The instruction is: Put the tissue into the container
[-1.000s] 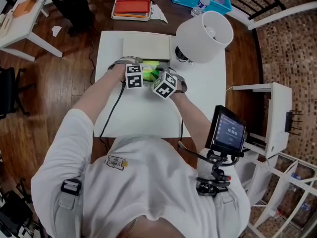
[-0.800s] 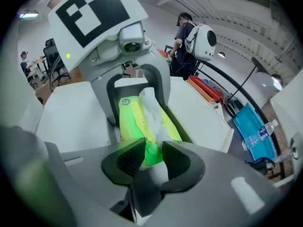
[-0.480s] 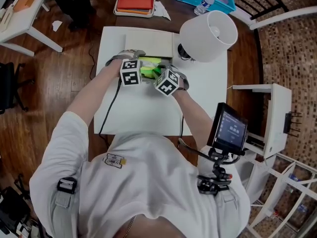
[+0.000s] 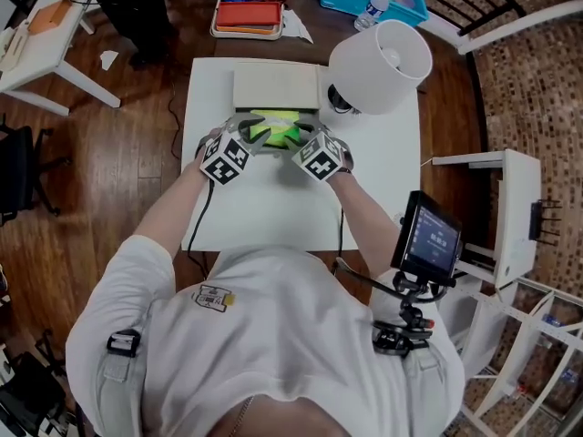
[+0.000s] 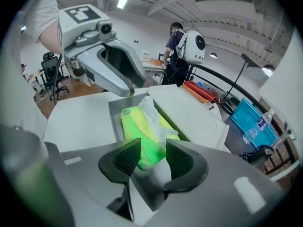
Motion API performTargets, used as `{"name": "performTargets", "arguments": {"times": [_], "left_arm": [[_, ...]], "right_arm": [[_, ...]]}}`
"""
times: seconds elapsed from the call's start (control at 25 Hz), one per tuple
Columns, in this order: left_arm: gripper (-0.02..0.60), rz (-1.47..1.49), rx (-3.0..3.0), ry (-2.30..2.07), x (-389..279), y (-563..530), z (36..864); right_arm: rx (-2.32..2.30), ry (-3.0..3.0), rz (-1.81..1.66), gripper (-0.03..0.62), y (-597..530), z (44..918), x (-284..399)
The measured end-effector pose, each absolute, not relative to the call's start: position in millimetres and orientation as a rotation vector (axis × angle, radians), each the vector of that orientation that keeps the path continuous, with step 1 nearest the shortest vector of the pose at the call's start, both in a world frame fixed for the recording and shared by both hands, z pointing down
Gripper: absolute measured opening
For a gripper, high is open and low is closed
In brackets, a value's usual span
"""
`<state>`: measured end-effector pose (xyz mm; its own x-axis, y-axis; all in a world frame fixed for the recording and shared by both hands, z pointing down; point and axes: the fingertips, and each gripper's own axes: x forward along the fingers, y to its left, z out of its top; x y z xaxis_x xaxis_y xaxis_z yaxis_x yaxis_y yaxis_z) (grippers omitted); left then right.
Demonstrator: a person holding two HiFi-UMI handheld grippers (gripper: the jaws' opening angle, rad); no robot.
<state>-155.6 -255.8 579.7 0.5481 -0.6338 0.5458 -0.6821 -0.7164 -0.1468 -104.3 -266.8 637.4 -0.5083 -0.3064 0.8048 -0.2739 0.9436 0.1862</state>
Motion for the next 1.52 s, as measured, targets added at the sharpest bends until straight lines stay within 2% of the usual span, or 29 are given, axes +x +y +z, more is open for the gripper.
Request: {"name": "performTargets", "arguments": {"times": [0.08, 0.12, 0.8, 1.24, 1.52], "left_arm": [[0.007, 0.858, 2.686, -1.218, -157, -248, 579], [0.000, 0.850, 2.684, -1.233, -157, -244, 580], [0.000, 0.865, 2.591, -1.147, -108, -116, 603], [0.000, 0.887, 2.466, -1.008, -53, -9, 646], [0.000, 0.922, 2.434, -1.000, -45, 8, 663]], "right_arm": [[0.436, -2.156, -0.046, 0.158, -260, 630, -102], [0.446, -2.163, -0.055, 0.158, -257, 626, -100], [0.442, -2.263, -0.041, 0.144, -134, 607, -41], [0.375, -2.268, 0.119, 0.120, -44, 644, 18], [0.395, -2.256, 0.159, 0.103, -35, 661, 31]]}}
